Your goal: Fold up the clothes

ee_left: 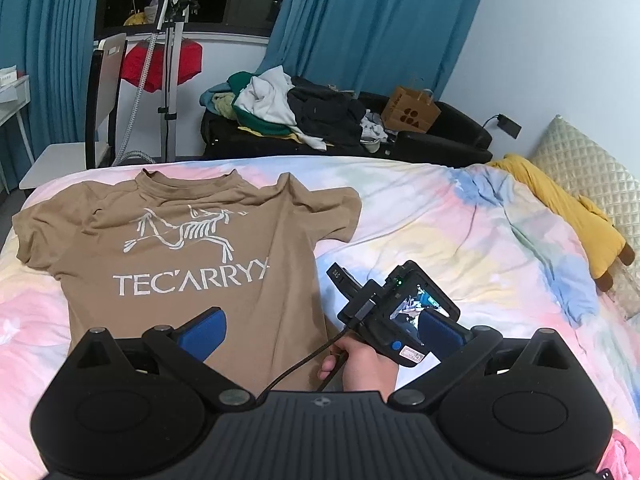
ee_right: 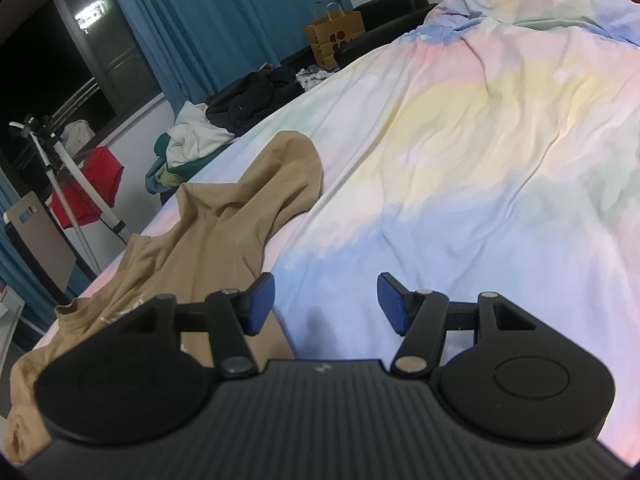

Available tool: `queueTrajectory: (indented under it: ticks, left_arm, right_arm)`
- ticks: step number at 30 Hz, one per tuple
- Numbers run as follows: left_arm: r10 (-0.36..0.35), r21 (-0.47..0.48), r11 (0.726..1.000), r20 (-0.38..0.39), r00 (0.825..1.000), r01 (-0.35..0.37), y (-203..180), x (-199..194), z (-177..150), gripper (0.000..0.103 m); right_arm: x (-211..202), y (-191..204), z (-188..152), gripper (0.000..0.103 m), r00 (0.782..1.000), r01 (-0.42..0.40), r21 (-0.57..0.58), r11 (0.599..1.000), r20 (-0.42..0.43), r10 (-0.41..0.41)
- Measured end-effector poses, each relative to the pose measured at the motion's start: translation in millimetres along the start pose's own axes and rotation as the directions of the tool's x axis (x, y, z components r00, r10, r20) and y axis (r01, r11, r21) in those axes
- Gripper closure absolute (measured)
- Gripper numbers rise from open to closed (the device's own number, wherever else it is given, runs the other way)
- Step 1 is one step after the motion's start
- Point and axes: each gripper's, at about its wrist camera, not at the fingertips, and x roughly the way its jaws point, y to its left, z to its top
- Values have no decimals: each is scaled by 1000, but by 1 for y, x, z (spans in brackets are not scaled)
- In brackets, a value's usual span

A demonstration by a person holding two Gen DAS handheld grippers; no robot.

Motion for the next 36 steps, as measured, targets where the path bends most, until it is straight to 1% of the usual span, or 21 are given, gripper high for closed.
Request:
queueTrajectory:
  ticks: [4, 8, 11, 14, 16, 18, 20, 21, 23, 24, 26, 28, 29, 30, 31, 33, 34, 35, 36]
  left_arm:
    - [20, -10, 1000, 18, 1000, -20, 8, -4, 3, 0]
    - [35, 9, 999, 25, 999, -35, 11, -6, 0, 0]
    - [75, 18, 997, 69, 995, -77, 20, -1, -7, 0]
    - [153, 56, 985, 137, 979, -162, 33, 11, -19, 0]
    - [180, 76, 979, 135, 974, -191, 45, 26, -27, 0]
    - [179, 84, 978, 139, 974, -192, 62, 42, -35, 0]
    - [185, 102, 974, 151, 971, -202, 78, 57, -40, 0]
    - [188, 119, 971, 156, 970, -207, 86, 65, -43, 0]
    - [200, 149, 963, 157, 967, -223, 105, 82, -50, 0]
    - [220, 148, 958, 159, 962, -244, 115, 91, -54, 0]
    - [261, 143, 948, 169, 951, -285, 133, 107, -61, 0]
    - [288, 133, 941, 165, 943, -311, 152, 122, -64, 0]
    - [301, 128, 938, 163, 940, -323, 162, 130, -66, 0]
    - [312, 117, 936, 153, 938, -331, 171, 137, -66, 0]
    - [319, 104, 937, 141, 937, -335, 180, 144, -65, 0]
    - [321, 66, 942, 112, 940, -330, 196, 156, -61, 0]
    - [317, 48, 945, 98, 943, -323, 203, 161, -59, 0]
    - [313, 30, 948, 85, 946, -316, 209, 166, -56, 0]
    - [306, 18, 951, 78, 949, -308, 214, 170, -55, 0]
  right_arm:
    - [0, 2, -1, 43, 1000, -1, -10, 1000, -2, 1]
    - [0, 4, -3, 43, 1000, -5, -20, 1000, 1, 5]
    - [-1, 5, -3, 43, 1000, -13, -25, 1000, 3, 13]
    - [-1, 8, -2, 43, 999, -36, -26, 999, -5, 36]
    - [0, 12, -1, 43, 997, -74, -37, 997, -21, 73]
    - [2, 16, 1, 43, 991, -128, -41, 991, -49, 126]
    - [10, 15, 9, 43, 974, -207, -2, 978, -96, 206]
    - [16, 15, 15, 43, 967, -230, 16, 973, -111, 230]
    - [28, 16, 30, 43, 960, -256, 17, 966, -115, 256]
    - [39, 17, 37, 43, 958, -260, 17, 966, -119, 260]
    - [69, 20, 51, 43, 953, -267, 42, 963, -138, 270]
    - [101, 23, 65, 43, 947, -272, 68, 960, -161, 279]
    - [120, 23, 69, 45, 949, -255, 83, 963, -171, 265]
    - [138, 23, 73, 44, 959, -213, 98, 972, -169, 228]
    - [154, 22, 75, 43, 967, -176, 112, 978, -168, 193]
    - [180, 16, 75, 43, 975, -118, 144, 983, -171, 142]
    - [190, 10, 72, 43, 977, -110, 176, 978, -159, 139]
    - [195, 5, 68, 42, 980, -124, 205, 971, -126, 152]
    - [198, 1, 65, 33, 980, -160, 224, 961, -82, 182]
